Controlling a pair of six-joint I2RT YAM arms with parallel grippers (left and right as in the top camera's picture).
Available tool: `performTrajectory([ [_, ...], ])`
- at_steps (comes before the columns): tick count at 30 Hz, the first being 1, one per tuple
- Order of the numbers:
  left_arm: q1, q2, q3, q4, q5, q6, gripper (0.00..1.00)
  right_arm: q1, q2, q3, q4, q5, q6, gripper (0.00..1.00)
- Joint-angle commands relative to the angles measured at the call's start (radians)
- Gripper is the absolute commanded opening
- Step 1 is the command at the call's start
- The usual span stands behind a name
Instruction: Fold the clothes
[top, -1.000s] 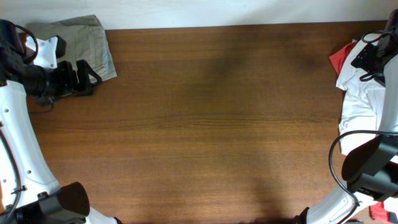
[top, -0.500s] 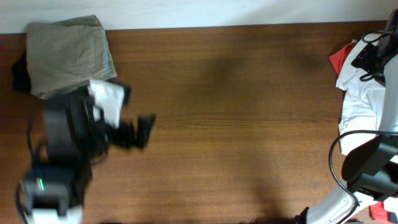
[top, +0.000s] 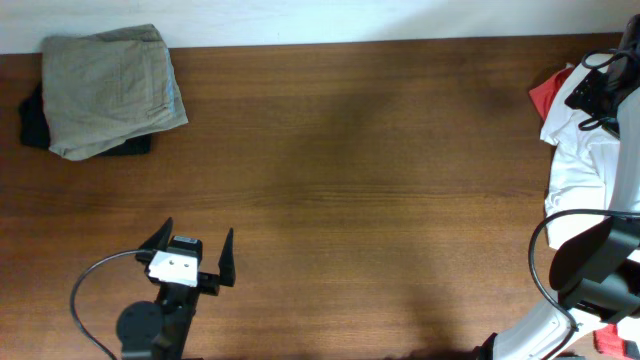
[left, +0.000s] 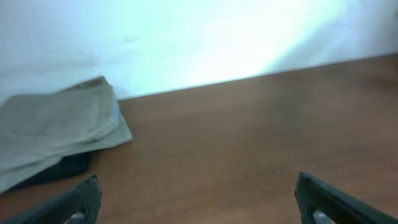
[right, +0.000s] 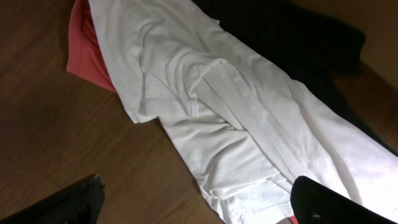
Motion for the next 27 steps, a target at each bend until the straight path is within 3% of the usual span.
performTrajectory([
  [1,0.016,-0.062,-0.156,0.181,-0.021,0.001,0.99,-0.002,-0.013,0.016,0.000,0.011,0.007,0.99],
  [3,0.016,-0.092,-0.202,0.240,-0.021,0.000,0.99,-0.002,-0.013,0.016,0.000,0.011,0.007,0.99],
  [6,0.012,-0.141,-0.203,0.196,-0.034,-0.009,0.99,-0.002,-0.013,0.016,0.000,0.011,0.007,0.99],
  [9,0.012,-0.142,-0.204,0.111,-0.163,-0.186,0.99,-0.002,-0.013,0.016,0.000,0.011,0.007,0.99],
  [27,0.012,-0.142,-0.203,0.111,-0.181,-0.186,0.99,-0.002,-0.013,0.016,0.000,0.011,0.007,0.99],
])
